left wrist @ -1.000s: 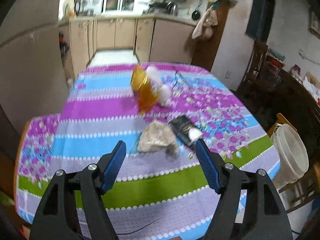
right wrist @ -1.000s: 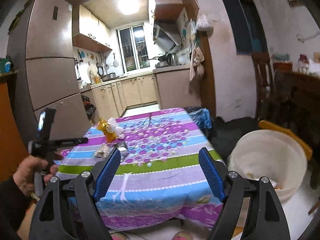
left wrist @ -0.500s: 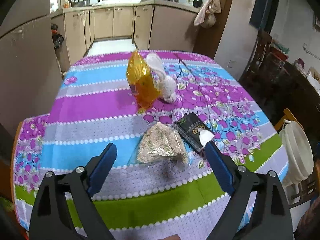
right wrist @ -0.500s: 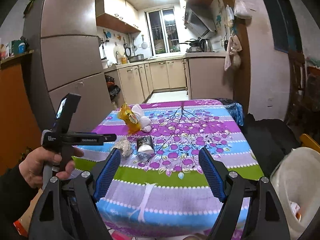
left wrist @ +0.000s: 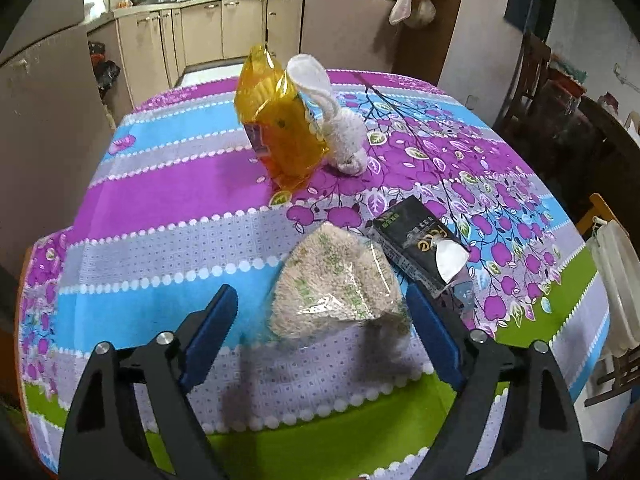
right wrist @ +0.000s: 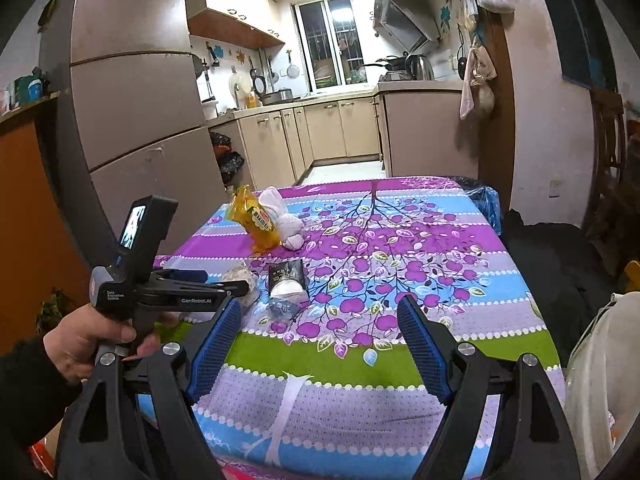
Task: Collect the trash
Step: 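Grasp the seed bag with the left tool while the right tool grasps the black pouch, then lift the seed bag and black pouch and carry both over the white bucket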
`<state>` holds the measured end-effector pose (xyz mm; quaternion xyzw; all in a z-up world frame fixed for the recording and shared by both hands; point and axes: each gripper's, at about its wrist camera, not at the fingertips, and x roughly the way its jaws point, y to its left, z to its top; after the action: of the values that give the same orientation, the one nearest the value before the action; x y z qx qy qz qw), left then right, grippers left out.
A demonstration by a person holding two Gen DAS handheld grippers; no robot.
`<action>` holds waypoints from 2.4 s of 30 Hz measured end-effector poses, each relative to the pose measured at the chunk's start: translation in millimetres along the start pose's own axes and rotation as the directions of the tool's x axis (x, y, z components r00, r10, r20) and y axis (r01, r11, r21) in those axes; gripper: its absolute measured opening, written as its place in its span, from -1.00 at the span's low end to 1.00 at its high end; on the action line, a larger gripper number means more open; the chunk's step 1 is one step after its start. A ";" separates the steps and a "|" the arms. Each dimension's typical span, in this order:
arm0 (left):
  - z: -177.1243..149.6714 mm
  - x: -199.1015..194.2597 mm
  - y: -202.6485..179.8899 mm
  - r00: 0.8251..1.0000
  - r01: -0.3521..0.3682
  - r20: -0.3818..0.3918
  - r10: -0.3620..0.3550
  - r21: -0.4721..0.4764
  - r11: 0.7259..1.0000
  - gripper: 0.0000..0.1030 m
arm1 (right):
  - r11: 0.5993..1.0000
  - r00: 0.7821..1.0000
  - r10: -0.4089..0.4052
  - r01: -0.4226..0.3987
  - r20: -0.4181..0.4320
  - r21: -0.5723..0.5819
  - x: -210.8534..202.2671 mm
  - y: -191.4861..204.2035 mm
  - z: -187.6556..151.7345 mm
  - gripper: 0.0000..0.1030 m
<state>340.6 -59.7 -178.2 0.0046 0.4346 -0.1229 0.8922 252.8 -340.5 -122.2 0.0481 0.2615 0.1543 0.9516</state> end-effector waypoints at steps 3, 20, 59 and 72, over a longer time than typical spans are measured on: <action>1.7 3.2 2.7 1.000 -0.002 0.004 0.002 -0.009 1.000 0.45 | 1.000 1.000 0.014 -0.014 -0.014 -0.022 10.5 5.1 5.5 0.56; -0.8 -4.8 26.6 0.999 -0.003 0.042 0.005 -0.043 0.999 0.02 | 0.988 0.961 0.103 -0.128 -0.257 -0.084 148.6 36.9 27.9 0.40; -11.9 -128.8 -13.6 0.907 -0.132 0.400 0.131 -0.026 0.991 -0.01 | 0.985 0.984 -0.138 0.148 0.113 -0.086 38.6 74.7 46.4 -0.25; -13.4 -197.9 -35.0 0.844 -0.106 0.527 0.095 -0.008 0.994 -0.01 | 0.979 0.958 -0.154 0.182 0.241 -0.097 -47.5 97.3 62.0 -0.25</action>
<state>205.3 -49.5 -29.4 0.0029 0.1714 -0.0771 0.9822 219.7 -264.0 -29.3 -0.0128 0.1419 0.0814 0.9864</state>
